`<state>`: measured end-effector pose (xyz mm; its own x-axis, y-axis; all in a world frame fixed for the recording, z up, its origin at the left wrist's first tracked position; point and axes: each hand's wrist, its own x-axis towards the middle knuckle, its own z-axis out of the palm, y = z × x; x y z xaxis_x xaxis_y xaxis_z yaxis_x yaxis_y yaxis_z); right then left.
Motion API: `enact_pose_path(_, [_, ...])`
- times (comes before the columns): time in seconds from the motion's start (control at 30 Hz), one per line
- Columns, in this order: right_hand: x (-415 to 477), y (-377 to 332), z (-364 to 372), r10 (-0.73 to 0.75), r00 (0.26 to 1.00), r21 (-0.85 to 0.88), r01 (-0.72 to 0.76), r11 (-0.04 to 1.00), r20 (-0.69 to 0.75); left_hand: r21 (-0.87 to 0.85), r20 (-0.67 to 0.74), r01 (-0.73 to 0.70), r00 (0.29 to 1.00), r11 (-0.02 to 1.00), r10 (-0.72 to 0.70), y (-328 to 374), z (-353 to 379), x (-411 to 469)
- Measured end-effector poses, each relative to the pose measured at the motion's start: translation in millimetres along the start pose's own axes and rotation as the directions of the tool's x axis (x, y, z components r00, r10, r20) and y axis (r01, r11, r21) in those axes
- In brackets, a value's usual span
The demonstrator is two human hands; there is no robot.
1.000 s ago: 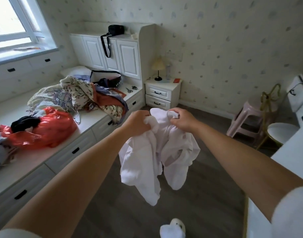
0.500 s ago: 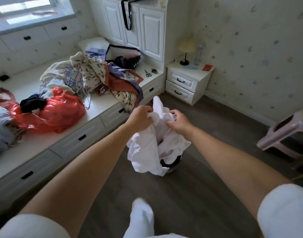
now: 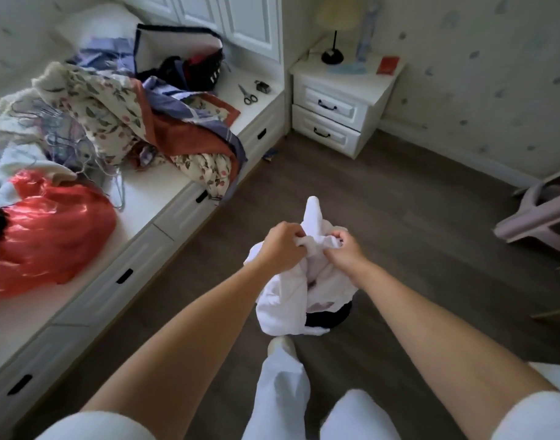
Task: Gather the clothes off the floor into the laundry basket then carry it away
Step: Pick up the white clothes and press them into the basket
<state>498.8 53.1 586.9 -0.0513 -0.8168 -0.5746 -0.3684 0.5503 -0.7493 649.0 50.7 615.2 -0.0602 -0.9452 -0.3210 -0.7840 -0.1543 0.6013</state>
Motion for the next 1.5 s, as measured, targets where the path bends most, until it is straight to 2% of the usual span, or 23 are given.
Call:
enact_pose_path(0.1, [46.9, 20.8, 16.7, 0.07, 0.998, -0.009, -0.07, 0.998, -0.002, -0.022, 0.022, 0.033, 0.999, 0.999, -0.033, -25.7, 32.0, 36.5])
enact_pose_path(0.27, [134.2, 110.3, 45.5, 0.139, 0.982, -0.103, -0.126, 0.987, 0.126, -0.008, 0.131, 0.113, 0.985, 0.994, -0.111, -111.8, 123.4, 97.7])
enact_pose_path(0.37, [176.1, 180.0, 55.9, 0.2, 0.967, -0.133, -0.18, 0.975, 0.16, -0.132, 0.171, 0.151, 0.977, 0.98, -0.128, -166.3, 180.7, 111.7])
enact_pose_path(0.43, [199.0, 213.6, 57.3, 0.184, 0.962, -0.146, -0.156, 0.977, 0.202, -0.19, 0.109, 0.177, 0.981, 0.966, -0.159, -192.5, 208.9, 122.6])
enact_pose_path(0.5, [223.7, 242.5, 59.0, 0.13, 0.963, -0.285, -0.059, 0.957, 0.238, -0.194, 0.063, 0.164, 0.986, 0.967, -0.154, -215.3, 238.3, 137.7])
enact_pose_path(0.53, [236.4, 256.1, 61.5, 0.114, 0.963, -0.427, 0.0, 0.904, 0.243, -0.157, 0.074, 0.173, 0.984, 0.972, -0.163, -225.2, 253.8, 145.2])
enact_pose_path(0.6, [247.5, 265.3, 65.7, 0.111, 0.968, -0.662, 0.07, 0.746, 0.227, 0.075, 0.137, 0.202, 0.968, 0.976, -0.211, -234.7, 270.2, 150.9])
enact_pose_path(0.67, [257.1, 273.7, 75.7, 0.14, 0.965, -0.765, 0.083, 0.639, 0.221, 0.33, 0.248, 0.176, 0.932, 0.928, -0.265, -244.2, 292.7, 155.4])
enact_pose_path(0.8, [268.9, 299.0, 99.1, 0.183, 0.958, -0.862, 0.105, 0.497, 0.222, 0.377, 0.445, 0.151, 0.836, 0.914, -0.321, -266.6, 330.3, 164.3])
enact_pose_path(0.97, [293.0, 334.9, 120.5, 0.191, 0.959, -0.808, 0.061, 0.586, 0.211, 0.313, 0.43, 0.185, 0.847, 0.931, -0.313, -296.1, 362.7, 176.1])
enact_pose_path(1.13, [300.4, 351.1, 135.1, 0.14, 0.979, -0.83, 0.045, 0.556, 0.147, 0.357, 0.432, 0.16, 0.845, 0.92, -0.315, -310.3, 372.1, 190.4])
enact_pose_path(1.23, [294.7, 343.2, 128.9, 0.165, 0.974, -0.839, 0.038, 0.543, 0.152, 0.383, 0.469, 0.159, 0.815, 0.91, -0.34, -300.7, 364.2, 188.4])
enact_pose_path(1.27, [289.8, 335.2, 124.2, 0.173, 0.973, -0.835, 0.034, 0.549, 0.154, 0.368, 0.456, 0.164, 0.826, 0.915, -0.331, -293.7, 353.7, 187.2])
enact_pose_path(1.33, [280.3, 318.0, 114.9, 0.179, 0.974, -0.829, 0.014, 0.559, 0.138, 0.351, 0.407, 0.089, 0.882, 0.932, -0.237, -282.5, 329.9, 185.7])
enact_pose_path(1.4, [270.1, 301.4, 107.7, 0.142, 0.987, -0.798, -0.023, 0.603, 0.079, 0.348, 0.3, 0.014, 0.946, 0.937, -0.126, -273.9, 302.8, 183.5])
enact_pose_path(1.5, [243.0, 283.5, 96.8, -0.042, 0.994, -0.637, -0.034, 0.77, -0.104, 0.289, 0.097, 0.053, 0.992, 0.956, -0.085, -265.1, 266.0, 176.2])
